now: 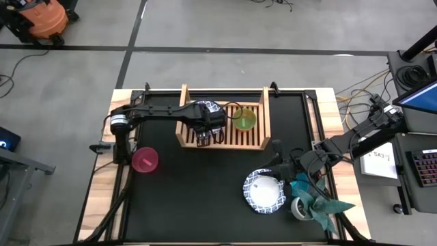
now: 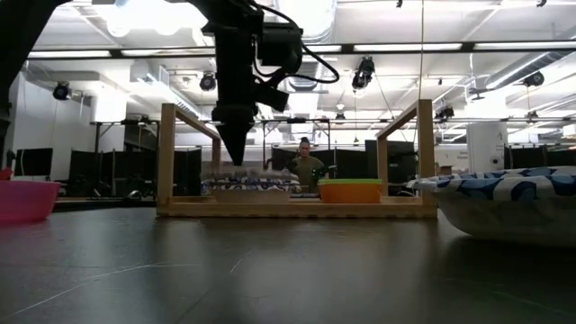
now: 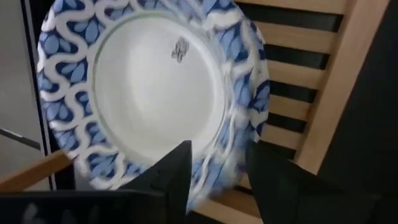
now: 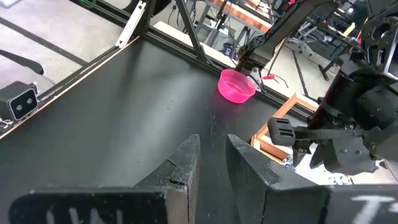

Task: Place and stack bowls onto a shelf
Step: Stack the large white bowl on top of the large white bowl on the shelf, then stack the small pink bowl on top of the small green bowl on the shelf

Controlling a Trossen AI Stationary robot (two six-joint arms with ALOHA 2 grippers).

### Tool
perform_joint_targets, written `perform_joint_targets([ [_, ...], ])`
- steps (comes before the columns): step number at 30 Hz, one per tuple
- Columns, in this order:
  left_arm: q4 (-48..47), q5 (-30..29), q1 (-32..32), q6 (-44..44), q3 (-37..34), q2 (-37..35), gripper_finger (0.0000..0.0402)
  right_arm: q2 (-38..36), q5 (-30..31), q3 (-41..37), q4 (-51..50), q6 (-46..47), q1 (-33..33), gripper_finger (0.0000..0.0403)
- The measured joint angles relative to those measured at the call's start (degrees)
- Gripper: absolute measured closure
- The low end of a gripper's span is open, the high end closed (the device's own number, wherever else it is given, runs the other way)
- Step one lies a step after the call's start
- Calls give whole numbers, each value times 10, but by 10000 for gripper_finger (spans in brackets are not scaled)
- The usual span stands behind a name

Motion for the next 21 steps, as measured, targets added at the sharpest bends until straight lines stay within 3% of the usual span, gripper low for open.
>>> perform_joint_targets([
  [13, -8, -1, -49, -25, 35, -82, 258, 0, 0, 0, 0, 1, 0, 335],
  [21, 55, -1, -151, -121, 23, -161, 257, 0, 0, 0, 1, 17, 0, 335],
])
